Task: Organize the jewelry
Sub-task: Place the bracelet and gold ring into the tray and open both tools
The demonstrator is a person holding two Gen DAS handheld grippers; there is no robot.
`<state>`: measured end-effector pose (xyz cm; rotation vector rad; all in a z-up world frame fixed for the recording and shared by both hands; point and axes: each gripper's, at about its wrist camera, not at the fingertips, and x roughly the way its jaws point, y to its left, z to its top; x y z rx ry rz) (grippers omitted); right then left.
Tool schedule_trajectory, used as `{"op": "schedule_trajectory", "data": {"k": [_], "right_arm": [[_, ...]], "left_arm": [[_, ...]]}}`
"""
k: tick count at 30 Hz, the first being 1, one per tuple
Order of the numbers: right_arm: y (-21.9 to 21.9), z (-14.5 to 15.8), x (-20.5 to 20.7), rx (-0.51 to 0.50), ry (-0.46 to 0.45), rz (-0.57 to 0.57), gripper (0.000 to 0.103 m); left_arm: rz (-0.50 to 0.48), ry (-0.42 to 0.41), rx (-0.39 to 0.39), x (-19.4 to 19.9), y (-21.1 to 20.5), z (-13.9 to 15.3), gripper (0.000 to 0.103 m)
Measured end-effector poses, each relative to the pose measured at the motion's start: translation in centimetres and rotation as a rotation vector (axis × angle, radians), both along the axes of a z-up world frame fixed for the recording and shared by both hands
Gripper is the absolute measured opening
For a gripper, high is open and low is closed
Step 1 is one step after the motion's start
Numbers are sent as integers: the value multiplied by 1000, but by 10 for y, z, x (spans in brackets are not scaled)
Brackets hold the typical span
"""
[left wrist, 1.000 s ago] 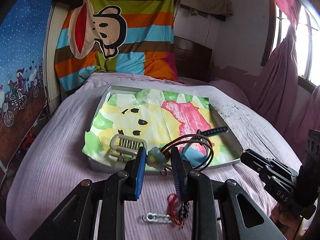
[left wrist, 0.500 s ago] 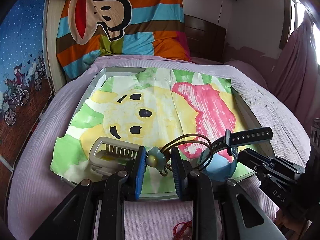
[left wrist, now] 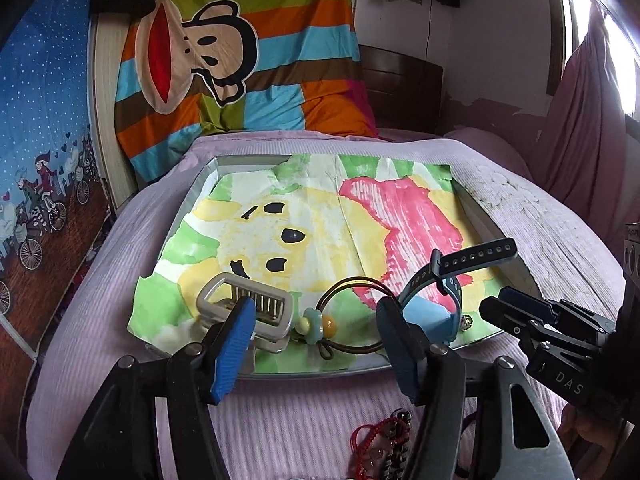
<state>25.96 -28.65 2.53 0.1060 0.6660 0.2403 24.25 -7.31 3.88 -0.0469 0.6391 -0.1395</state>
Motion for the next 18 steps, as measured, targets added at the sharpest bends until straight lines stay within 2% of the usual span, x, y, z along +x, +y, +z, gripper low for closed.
{"op": "schedule_trajectory", "data": {"k": [2,3,5,7,9,11,12,14,18], "right_arm": [[-1,7,-12,-3,-45,1,34],[-3,12,-19,-4,-75,1,38],[-4,22,-35,-14,-137,-8,54],[-6,31,-50,-13,-190,-13,59],[-6,39,-65,-11,-234,-22,68],[-7,46,-80,-6,-275,-32,83],[-8,49,-88,0,-296,-40,87],[-9,54,-103,11,-327,-48,97],[-9,57,-127,11,-357,-61,101]], "left_arm": [[0,-28,-24,-10,5,3,60],[3,-40,-37,-14,7,4,64],[13,-68,-61,-25,13,6,72],[25,-103,-85,-38,19,10,82],[30,-135,-98,-50,24,13,87],[34,-160,-104,-62,28,16,97],[36,-175,-105,-69,30,17,102],[35,-208,-103,-83,33,19,103],[26,-230,-74,-101,35,18,103]]}}
